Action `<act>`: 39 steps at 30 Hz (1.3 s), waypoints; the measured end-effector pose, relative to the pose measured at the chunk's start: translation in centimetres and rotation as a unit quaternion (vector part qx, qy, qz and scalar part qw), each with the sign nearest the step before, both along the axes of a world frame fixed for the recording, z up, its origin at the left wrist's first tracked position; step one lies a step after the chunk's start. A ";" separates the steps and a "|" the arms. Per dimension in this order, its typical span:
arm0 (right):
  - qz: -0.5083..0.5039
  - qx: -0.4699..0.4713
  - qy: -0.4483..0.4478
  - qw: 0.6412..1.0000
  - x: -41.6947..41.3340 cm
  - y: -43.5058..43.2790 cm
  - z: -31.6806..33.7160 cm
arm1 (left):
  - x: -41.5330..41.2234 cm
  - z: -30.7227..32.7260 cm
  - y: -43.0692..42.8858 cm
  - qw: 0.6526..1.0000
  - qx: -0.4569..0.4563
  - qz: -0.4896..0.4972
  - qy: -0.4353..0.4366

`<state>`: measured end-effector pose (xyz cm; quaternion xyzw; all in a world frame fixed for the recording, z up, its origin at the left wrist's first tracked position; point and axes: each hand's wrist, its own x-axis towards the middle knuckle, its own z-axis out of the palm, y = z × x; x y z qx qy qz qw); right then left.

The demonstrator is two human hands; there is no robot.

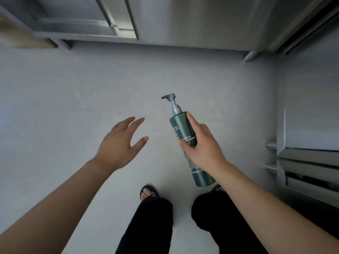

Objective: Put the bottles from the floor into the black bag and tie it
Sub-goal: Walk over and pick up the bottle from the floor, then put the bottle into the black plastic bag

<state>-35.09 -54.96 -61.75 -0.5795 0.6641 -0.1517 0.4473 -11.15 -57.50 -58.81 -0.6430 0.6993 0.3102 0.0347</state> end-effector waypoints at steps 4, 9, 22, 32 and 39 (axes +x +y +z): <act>-0.001 -0.013 -0.001 1.000 0.0 1.0 17.5 | -0.5 17.6 1.2 1.000 -0.002 -0.015 0.028; -0.015 -0.070 -0.021 0.997 0.5 2.2 34.6 | 0.7 34.5 1.6 0.997 -0.049 -0.013 0.063; 0.064 -0.243 -0.043 0.967 14.3 0.5 51.7 | 14.8 50.7 6.7 0.978 -0.176 0.085 -0.068; 0.273 -0.206 -0.105 0.934 27.6 -4.4 52.6 | 23.1 51.7 11.8 0.930 -0.125 0.334 -0.092; 0.418 -0.168 -0.179 0.874 37.6 -8.8 54.0 | 26.9 54.9 13.2 0.835 -0.123 0.517 -0.144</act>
